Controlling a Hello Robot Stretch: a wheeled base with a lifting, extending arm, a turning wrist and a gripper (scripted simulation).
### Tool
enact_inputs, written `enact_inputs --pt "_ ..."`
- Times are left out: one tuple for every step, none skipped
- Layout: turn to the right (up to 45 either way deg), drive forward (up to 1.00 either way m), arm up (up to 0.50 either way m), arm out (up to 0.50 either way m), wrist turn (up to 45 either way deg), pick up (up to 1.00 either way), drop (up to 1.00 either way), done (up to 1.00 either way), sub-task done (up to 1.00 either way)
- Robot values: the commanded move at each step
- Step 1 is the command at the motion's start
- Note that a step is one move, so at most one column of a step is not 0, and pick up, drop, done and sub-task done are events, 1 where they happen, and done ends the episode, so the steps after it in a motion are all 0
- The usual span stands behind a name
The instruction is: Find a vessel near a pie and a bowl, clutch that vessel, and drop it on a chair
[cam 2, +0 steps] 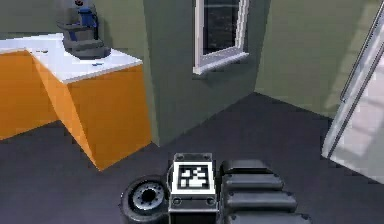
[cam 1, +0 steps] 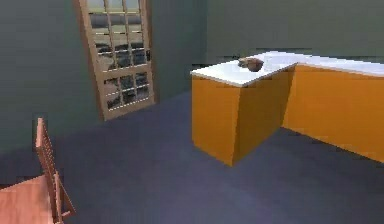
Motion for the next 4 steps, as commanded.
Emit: enact_inputs --pt "0.0 0.10 0.00 0.00 0.0 0.00 0.00 0.00 0.00" --pt "45.0 0.00 0.00 0.00 0.0 0.00 0.00 0.00 0.00" --pt "45.0 0.00 0.00 0.00 0.0 0.00 0.00 0.00 0.00" --pt "27.0 0.00 0.00 0.00 0.0 0.00 0.00 0.00 0.00"
